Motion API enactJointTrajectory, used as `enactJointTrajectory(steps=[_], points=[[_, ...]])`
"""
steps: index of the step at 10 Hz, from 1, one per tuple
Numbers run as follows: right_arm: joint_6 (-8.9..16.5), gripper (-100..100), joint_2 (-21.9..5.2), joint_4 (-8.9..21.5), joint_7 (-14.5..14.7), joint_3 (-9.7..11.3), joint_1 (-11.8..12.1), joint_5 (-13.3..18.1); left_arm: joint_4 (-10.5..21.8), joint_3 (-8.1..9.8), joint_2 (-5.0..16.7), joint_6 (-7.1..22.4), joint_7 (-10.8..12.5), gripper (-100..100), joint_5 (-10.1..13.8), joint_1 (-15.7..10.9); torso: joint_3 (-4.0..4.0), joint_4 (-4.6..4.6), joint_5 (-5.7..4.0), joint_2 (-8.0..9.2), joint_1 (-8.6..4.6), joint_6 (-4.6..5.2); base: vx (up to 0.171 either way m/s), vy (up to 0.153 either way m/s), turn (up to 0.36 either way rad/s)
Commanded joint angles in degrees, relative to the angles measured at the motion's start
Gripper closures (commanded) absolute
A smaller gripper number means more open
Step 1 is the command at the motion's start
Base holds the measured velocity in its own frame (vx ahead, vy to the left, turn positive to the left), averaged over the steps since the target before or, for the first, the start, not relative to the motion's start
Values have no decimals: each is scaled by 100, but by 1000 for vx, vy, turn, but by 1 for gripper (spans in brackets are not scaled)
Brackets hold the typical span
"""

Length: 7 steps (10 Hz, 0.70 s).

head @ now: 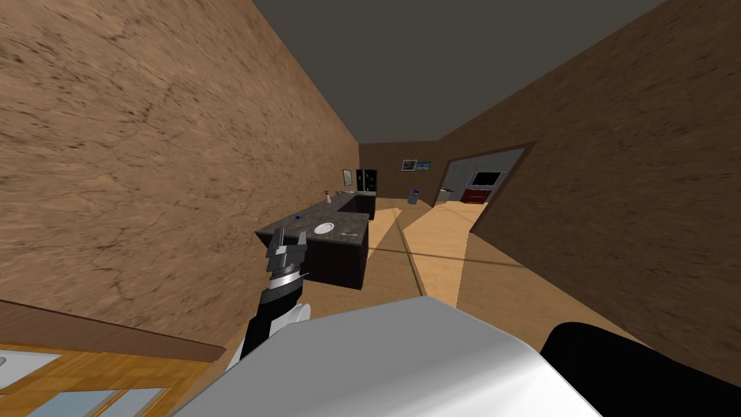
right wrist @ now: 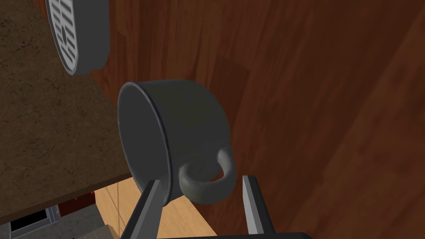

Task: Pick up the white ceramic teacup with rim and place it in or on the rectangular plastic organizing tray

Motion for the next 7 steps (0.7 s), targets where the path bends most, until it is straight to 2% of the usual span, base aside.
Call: enactJointTrajectory(steps=[1,2,5,7], points=[[0,0,0,0,0,0,0,0,0,0,0,0,0,0,0,0,0,0,0,0,0,0,2,5,0],[163,100,-40,-125,-36,-27,75,36,0,0,0,0,0,0,0,0,2,1,-1,3,-7,0,-44,94,49],[494,100,-93,-400,-99,-62,217,109,0,-1,-1,0,0,0,0,-2,23,4,13,45,47,6,-120,127,39],[704,100,-112,-573,-131,-82,304,149,0,-1,-1,0,0,0,0,-2,35,7,13,67,31,10,-138,64,37]])
